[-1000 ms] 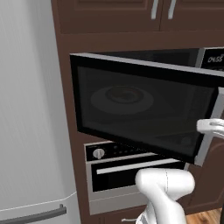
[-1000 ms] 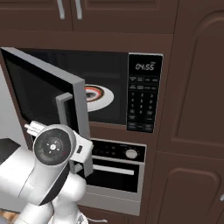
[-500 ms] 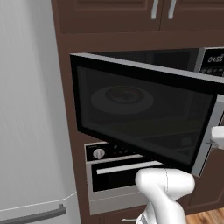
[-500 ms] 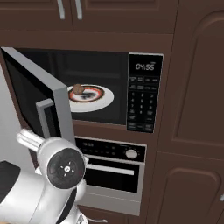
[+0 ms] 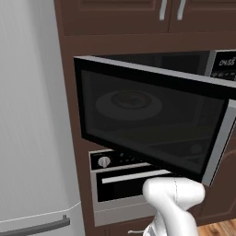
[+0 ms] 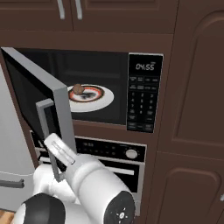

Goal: Retrieve the reheated potato from the microwave, then place the potato, cheese, and condiment on the cutting board.

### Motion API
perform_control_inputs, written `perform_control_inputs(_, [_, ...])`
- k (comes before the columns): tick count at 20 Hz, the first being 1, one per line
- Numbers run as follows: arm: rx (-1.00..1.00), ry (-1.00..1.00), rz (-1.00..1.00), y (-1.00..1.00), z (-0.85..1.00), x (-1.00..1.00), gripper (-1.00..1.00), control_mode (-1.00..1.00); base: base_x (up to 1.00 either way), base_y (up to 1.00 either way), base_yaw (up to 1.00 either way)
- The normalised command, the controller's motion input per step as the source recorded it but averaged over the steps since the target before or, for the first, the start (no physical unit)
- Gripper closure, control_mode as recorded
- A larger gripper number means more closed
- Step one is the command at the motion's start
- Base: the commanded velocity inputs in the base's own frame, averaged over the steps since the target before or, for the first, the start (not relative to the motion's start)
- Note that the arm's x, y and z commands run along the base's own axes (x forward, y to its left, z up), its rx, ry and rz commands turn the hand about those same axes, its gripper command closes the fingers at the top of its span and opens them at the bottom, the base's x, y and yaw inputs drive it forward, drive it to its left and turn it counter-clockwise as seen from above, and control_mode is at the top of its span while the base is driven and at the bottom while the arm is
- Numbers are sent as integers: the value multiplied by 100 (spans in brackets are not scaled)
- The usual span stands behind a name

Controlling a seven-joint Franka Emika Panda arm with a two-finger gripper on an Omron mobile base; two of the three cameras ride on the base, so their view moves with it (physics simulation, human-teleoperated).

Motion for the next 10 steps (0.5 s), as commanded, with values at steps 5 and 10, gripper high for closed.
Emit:
perform_control_inputs(5, [11,2,0,-28,0,66,-100,-100,0,0,0])
perform_control_inputs(10, [6,4,2,16,-12,67,-100,-100,0,0,0])
